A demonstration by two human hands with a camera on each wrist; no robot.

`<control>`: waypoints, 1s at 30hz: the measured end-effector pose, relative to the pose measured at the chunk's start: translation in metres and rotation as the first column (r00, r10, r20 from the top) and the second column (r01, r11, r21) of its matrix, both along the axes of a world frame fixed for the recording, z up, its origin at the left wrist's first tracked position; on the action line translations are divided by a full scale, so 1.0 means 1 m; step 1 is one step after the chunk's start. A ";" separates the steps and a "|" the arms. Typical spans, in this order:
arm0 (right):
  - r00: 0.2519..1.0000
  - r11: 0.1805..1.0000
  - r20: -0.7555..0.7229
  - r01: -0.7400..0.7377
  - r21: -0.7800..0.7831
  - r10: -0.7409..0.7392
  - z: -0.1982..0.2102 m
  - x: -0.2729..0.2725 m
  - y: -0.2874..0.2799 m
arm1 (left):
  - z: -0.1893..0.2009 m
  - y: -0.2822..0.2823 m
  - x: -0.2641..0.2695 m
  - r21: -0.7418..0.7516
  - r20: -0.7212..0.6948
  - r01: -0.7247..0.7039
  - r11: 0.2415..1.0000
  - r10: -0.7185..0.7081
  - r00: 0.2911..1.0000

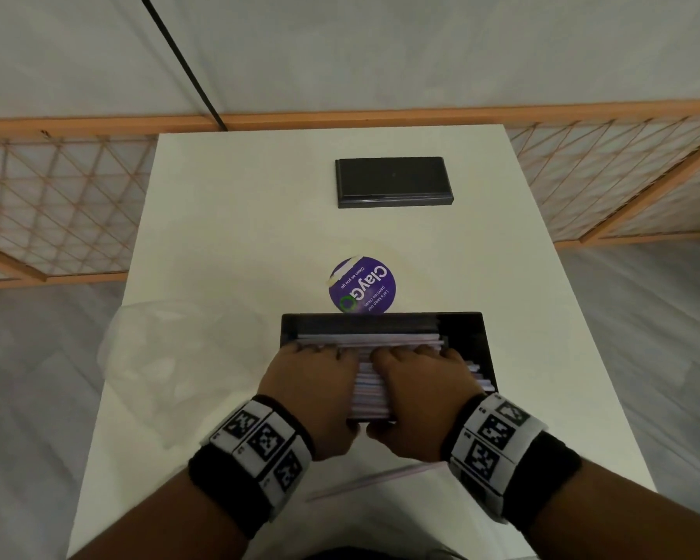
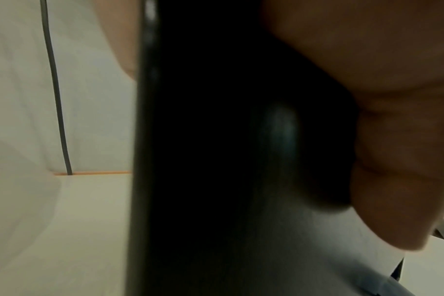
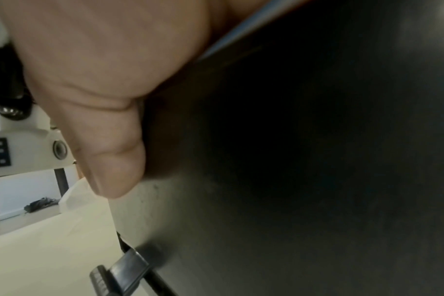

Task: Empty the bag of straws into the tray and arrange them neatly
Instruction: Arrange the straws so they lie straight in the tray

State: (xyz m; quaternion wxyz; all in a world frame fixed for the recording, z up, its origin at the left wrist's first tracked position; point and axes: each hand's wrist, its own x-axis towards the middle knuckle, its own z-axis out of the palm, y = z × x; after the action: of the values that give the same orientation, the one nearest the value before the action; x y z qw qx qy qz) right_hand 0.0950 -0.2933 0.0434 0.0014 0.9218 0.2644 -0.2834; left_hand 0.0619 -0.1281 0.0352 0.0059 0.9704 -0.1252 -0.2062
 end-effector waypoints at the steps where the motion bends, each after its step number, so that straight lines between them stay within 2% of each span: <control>1: 1.000 1.000 -0.010 0.007 0.004 -0.007 0.000 0.001 0.000 | -0.001 0.000 0.000 -0.004 0.000 -0.006 1.000 0.006 1.000; 7: 0.990 0.999 -0.135 0.044 -0.011 -0.045 0.003 0.014 -0.001 | -0.006 0.003 0.001 -0.035 0.024 -0.007 0.999 0.008 1.000; 17: 0.994 1.000 -0.103 0.025 -0.018 -0.027 0.006 0.013 -0.003 | -0.007 -0.002 0.001 -0.123 0.073 -0.047 0.991 0.056 0.996; 20: 1.000 1.000 -0.021 -0.016 -0.003 0.015 0.011 0.015 -0.002 | -0.006 -0.002 0.004 -0.184 0.144 -0.052 0.982 0.080 0.986; 23: 0.996 0.997 0.085 -0.043 0.060 0.038 0.027 0.016 -0.008 | -0.007 0.005 0.006 -0.385 0.247 0.014 0.923 0.088 0.965; 26: 0.979 0.967 0.206 -0.060 0.246 0.009 0.042 0.014 -0.016 | -0.006 0.012 0.007 -0.504 0.270 0.023 0.863 0.132 0.954; 28: 0.941 0.919 0.337 -0.121 0.377 -0.014 0.047 0.005 -0.018 | -0.006 0.015 0.006 -0.523 0.247 0.005 0.852 0.146 0.958; 30: 0.920 0.857 0.391 -0.170 0.487 -0.040 0.050 -0.013 -0.016 | -0.009 0.016 0.006 -0.608 0.217 -0.026 0.793 0.198 0.956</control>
State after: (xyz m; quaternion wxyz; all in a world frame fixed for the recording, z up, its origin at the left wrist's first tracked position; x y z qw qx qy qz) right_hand 0.0825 -0.3092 0.0933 -0.1816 0.9166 0.3559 -0.0148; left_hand 0.0682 -0.1123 0.0262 0.3074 0.9431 -0.1253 -0.0213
